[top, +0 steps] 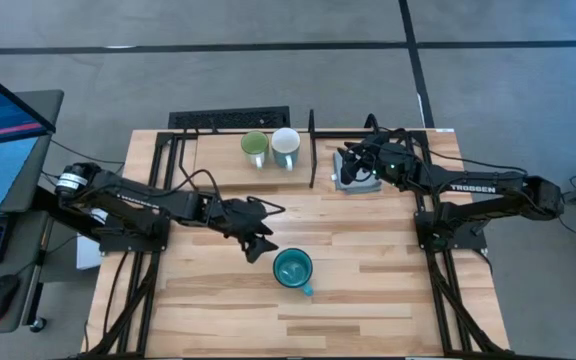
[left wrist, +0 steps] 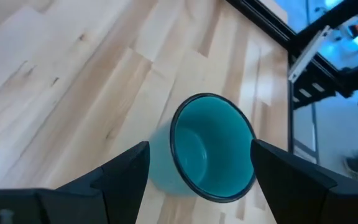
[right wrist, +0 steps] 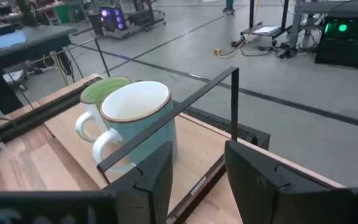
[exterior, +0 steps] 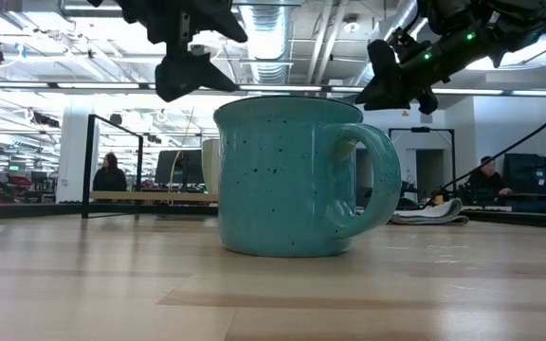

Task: Stack small to large cups/mugs on shelf
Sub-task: Put the blue mug on the shelf

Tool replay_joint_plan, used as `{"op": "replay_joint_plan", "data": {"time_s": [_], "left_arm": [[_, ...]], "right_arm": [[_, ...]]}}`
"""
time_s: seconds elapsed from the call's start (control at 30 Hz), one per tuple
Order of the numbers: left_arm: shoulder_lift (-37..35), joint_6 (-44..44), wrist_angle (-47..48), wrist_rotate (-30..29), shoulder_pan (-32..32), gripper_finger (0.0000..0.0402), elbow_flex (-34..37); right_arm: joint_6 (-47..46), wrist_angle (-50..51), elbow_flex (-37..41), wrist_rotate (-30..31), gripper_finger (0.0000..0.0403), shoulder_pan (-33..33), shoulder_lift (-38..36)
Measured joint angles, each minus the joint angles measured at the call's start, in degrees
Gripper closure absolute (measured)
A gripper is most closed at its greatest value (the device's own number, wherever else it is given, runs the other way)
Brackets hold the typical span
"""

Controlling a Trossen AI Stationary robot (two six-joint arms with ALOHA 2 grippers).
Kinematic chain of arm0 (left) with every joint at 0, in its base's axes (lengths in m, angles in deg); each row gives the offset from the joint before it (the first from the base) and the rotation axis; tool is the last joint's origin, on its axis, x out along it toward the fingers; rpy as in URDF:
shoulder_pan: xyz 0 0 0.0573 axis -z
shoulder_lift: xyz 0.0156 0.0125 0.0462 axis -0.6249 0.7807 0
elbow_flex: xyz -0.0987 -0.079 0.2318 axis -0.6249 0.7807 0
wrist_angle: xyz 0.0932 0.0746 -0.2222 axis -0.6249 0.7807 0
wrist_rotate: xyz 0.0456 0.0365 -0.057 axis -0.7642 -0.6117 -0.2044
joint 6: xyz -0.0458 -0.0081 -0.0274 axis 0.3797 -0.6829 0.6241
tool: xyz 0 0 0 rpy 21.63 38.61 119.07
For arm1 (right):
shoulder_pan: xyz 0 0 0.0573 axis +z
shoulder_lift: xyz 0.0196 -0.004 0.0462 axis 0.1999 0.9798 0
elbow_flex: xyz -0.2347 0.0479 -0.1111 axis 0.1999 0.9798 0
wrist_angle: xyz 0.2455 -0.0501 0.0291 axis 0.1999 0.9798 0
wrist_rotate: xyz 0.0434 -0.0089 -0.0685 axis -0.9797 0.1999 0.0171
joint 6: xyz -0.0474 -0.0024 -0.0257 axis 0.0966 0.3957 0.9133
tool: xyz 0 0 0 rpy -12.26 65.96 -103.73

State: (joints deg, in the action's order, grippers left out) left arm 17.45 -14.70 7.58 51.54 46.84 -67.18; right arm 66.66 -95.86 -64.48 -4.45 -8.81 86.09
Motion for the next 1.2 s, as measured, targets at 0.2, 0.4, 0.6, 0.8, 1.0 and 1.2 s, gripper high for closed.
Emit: {"op": "replay_joint_plan", "data": {"time_s": [0.2, 0.4, 0.6, 0.8, 1.0, 1.2], "left_arm": [[0.0, 1.6, 1.3, -5.3, 1.8, 0.0132, 0.0], [0.0, 2.1, 1.2, -9.6, 4.2, 0.0132, 0.0], [2.7, 2.1, 0.4, -12.5, 5.2, 0.0132, 0.0], [11.7, 2.5, -1.7, -8.1, 5.4, 0.0132, -2.5], [19.8, 0.9, 1.6, -6.5, 5.8, 0.0132, -9.6], [24.7, -0.4, 15.4, -6.5, 5.7, 0.0132, -18.3]], "right_arm": [[-0.1, 0.0, 0.0, 0.0, 0.0236, 0.1, 0.0], [-0.8, 0.0, 0.0, 0.0, 0.0236, 0.1, 0.0], [-3.1, 0.0, 0.0, 0.0, 0.0236, 0.1, 0.0], [-3.1, -0.1, 0.0, 0.0, 0.0236, 0.1, 0.0], [-3.1, 0.0, 0.0, 0.0, 0.0236, 0.1, 0.0], [-3.1, 1.1, 0.0, -0.2, 0.0236, 0.1, 0.0]]}}
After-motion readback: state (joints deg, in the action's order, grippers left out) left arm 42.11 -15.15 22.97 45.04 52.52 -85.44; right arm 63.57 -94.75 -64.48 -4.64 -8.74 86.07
